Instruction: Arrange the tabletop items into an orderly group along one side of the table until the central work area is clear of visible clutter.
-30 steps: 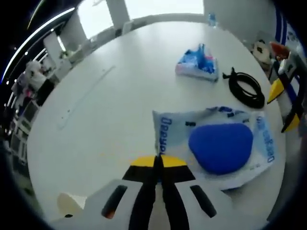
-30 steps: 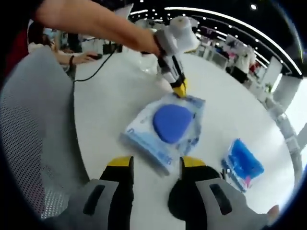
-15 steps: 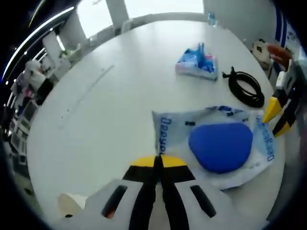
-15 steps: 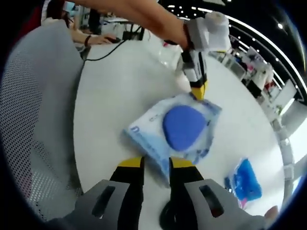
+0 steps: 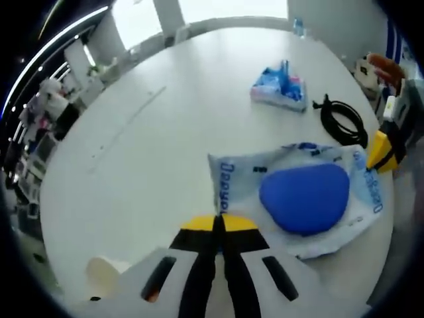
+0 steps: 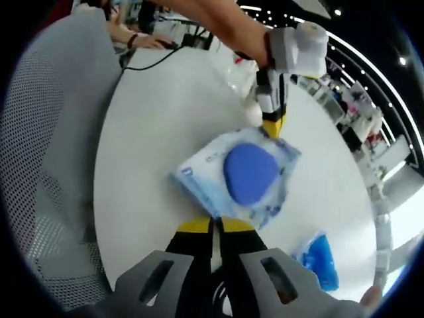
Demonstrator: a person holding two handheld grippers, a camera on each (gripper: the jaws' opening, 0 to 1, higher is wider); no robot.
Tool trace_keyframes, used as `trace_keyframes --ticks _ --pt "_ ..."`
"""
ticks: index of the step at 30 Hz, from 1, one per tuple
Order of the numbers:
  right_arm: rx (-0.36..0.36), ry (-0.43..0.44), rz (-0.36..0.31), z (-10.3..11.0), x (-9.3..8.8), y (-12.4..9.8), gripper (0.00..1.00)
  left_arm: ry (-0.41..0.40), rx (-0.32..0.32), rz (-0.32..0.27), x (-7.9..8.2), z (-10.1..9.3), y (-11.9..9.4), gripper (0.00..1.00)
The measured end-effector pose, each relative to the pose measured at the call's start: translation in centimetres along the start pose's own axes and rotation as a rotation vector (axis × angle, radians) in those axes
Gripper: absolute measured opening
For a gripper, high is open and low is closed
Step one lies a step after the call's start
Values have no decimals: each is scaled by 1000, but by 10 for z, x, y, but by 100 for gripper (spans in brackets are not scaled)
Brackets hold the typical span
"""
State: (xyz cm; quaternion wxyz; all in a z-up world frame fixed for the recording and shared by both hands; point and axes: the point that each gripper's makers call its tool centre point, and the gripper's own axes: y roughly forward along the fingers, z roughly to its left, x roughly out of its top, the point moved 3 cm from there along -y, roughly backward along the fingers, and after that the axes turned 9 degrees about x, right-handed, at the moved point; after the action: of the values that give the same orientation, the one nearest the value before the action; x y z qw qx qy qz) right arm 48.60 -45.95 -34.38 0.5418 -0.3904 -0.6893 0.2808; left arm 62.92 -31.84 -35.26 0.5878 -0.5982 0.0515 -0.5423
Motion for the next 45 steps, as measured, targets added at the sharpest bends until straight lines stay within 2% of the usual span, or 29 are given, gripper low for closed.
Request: trace_keyframes --ticks 15,21,29,30,31,32,33,34,36,38,39,42,45 --pt "-83 20 11 -48 -23 -19 3 -59 39 4 -1 7 -14 0" --pt "-110 30 10 -72 -35 -23 1 -129 53 11 -7 7 -19 0" --pt "-126 14 1 -98 -37 -20 1 -171 90 8 -7 9 -26 0" --pt "-132 21 -25 -105 -35 -22 1 -186 86 0 -5 8 -27 0" --pt "-132 22 -29 -107 -34 -22 1 -202 91 16 -7 8 -28 0" --pt "-131 19 -38 -111 -32 -21 1 -183 101 3 -5 9 -27 0" --pt "-128 15 -36 -114 -32 -19 1 -204 115 1 -4 10 -27 0" --pt "-128 14 -34 -115 -32 -18 1 -209 138 18 -7 14 -27 0" --pt "-125 44 -44 -118 -33 -16 1 -230 127 26 -11 12 -25 0" --pt "-87 141 -93 -111 -30 -14 1 -231 128 34 -16 10 -24 0" --pt "-80 163 -107 -108 -29 -14 1 -231 129 37 -17 9 -24 0" --pt "-79 145 -90 -100 -33 -13 1 -231 130 47 -20 7 -24 0" --pt "-77 165 -100 -97 -37 -13 1 -234 134 50 -19 8 -24 0"
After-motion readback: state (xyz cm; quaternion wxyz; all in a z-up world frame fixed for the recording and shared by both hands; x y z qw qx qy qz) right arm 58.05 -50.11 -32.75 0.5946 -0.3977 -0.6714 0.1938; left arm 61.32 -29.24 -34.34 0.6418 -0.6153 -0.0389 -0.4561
